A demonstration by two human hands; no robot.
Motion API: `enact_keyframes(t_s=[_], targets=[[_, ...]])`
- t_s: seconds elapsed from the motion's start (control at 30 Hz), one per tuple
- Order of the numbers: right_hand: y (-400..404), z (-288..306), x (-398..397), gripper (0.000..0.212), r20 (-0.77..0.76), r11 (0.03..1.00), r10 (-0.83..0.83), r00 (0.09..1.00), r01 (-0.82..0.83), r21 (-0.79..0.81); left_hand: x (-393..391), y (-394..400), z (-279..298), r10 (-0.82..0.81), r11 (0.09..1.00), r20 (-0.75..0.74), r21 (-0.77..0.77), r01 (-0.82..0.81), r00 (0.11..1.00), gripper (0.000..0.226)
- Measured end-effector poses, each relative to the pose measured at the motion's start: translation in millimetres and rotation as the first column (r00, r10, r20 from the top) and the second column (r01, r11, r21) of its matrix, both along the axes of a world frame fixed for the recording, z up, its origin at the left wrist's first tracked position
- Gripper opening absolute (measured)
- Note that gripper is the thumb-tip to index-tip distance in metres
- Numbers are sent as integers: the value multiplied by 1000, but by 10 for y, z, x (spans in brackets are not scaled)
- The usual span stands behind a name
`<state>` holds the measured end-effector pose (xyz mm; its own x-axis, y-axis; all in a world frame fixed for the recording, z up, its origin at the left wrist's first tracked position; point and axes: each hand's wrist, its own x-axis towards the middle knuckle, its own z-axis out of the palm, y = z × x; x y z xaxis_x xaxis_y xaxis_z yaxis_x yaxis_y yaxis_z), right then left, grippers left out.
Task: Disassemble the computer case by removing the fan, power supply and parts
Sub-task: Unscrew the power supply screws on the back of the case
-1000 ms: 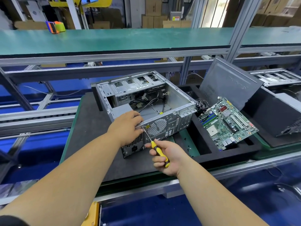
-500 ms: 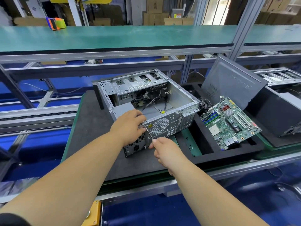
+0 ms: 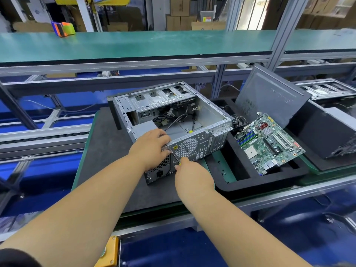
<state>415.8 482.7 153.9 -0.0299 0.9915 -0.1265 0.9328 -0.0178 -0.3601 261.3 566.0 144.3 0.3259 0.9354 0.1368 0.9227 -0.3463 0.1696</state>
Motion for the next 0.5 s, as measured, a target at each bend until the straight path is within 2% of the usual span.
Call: enact_keyframes(t_s=[0.07, 0.1, 0.13, 0.17, 0.2, 0.23, 0.27, 0.4, 0.5], targets=[[46, 18, 107, 25, -243, 990, -52, 969, 18, -140, -5, 1, -8, 0, 1000, 4, -2, 0, 1000, 37], [73, 12, 163, 30, -443, 963, -158, 883, 38, -268, -7, 2, -13, 2, 1000, 7, -6, -2, 1000, 37], [96, 9, 214, 32, -622, 903, -313, 718, 23, -428, -7, 3, -16, 5, 1000, 8, -10, -4, 1000, 36], [110, 11, 264, 34, -723, 830, -461, 514, -39, -557, -6, 6, -18, 6, 1000, 8, -11, -6, 1000, 36], [118, 15, 312, 36, -757, 773, -561, 334, -117, -624, -4, 9, -17, 6, 1000, 6, -10, -6, 1000, 36], [129, 3, 361, 37, -761, 739, -614, 208, -187, -647, -4, 11, -16, 5, 1000, 5, -9, -5, 1000, 36], [131, -11, 398, 39, -757, 719, -636, 151, -242, -652, -4, 12, -14, 4, 1000, 3, -8, -4, 1000, 36], [71, -86, 382, 39, -752, 659, -652, 97, -420, -624, -10, 10, -13, 1, 1000, -3, 4, -1, 1000, 36], [51, -108, 332, 38, -741, 662, -670, 35, -422, -619, -8, 9, -16, -1, 1000, -9, 7, 1, 1000, 36]])
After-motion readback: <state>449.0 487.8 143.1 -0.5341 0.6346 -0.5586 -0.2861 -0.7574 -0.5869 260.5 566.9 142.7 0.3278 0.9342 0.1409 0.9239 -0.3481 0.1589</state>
